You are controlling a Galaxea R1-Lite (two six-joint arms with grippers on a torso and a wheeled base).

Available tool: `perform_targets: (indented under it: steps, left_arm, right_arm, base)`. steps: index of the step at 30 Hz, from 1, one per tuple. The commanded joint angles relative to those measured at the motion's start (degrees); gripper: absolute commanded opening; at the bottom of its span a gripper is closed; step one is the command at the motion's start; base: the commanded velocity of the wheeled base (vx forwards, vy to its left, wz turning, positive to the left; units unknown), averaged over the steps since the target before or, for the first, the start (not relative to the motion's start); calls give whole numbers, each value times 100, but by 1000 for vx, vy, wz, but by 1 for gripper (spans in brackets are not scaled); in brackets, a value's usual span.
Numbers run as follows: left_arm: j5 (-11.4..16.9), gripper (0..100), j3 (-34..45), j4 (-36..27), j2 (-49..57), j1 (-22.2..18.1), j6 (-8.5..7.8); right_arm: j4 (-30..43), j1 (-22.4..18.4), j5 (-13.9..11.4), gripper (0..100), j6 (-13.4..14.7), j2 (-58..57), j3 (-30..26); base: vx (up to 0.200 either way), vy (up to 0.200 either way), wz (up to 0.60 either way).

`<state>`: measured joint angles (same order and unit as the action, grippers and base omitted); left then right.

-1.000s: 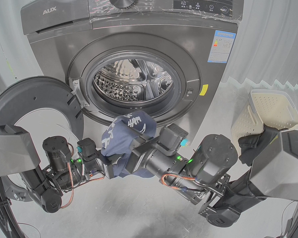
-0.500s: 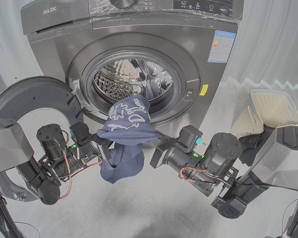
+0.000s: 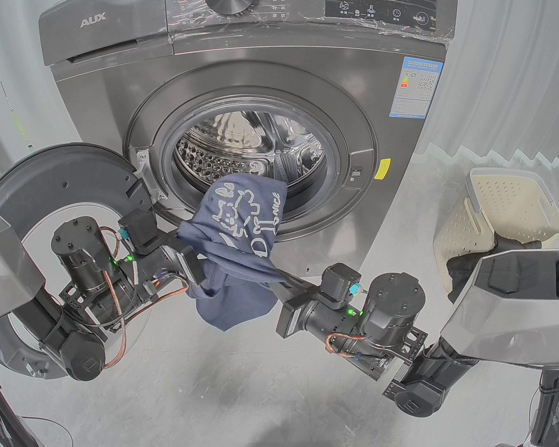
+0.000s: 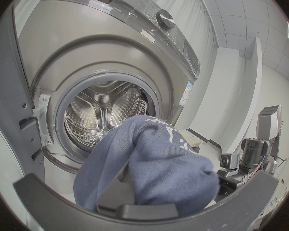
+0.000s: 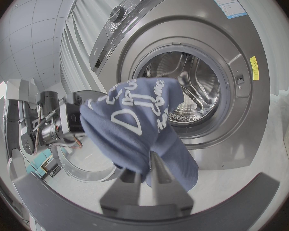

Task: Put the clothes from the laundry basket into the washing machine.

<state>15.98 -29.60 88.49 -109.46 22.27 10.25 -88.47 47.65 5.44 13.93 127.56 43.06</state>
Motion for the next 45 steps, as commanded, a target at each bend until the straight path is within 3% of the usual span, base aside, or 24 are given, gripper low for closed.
perform_targets:
  steps: [1, 7, 10, 15, 19, 22, 25, 30, 45]
  left_arm:
    - [1, 0, 16, 19, 74, 5, -14]
    - [-16, 0, 86, 19, 91, -74, -50]
    - [-7, 0, 200, 28, 118, -74, -85]
    - [45, 0, 314, 28, 258, -223, -173]
    - [63, 0, 367, 28, 276, -267, -296]
    - [63, 0, 464, 28, 258, -276, -524]
    - [63, 0, 552, 28, 267, -294, -630]
    - [72, 0, 657, 28, 214, -267, -621]
    - [72, 0, 675, 28, 214, -215, -621]
  right_arm:
    - [14, 51, 1, 100, 4, -21, 10]
    - [22, 297, -201, 100, -198, -909, -746]
    - [22, 368, -429, 100, -383, -1392, -1739]
    - [22, 77, -429, 100, -339, -1814, -2522]
    - [22, -538, -456, 100, -339, -1937, -2680]
    - [22, -740, -465, 100, -347, -1972, -2671]
    - [22, -1012, -465, 100, -347, -1954, -2671]
    - [22, -1250, -473, 100, -365, -1937, -2680]
    - [14, -1162, -473, 100, -347, -1919, -2680]
  base:
    - [0, 0, 0]
    - [0, 0, 0]
    - [0, 0, 0]
    - [0, 0, 0]
    - [0, 0, 0]
    - [0, 0, 0]
    - [0, 0, 0]
    - [0, 0, 0]
    - [187, 0, 0]
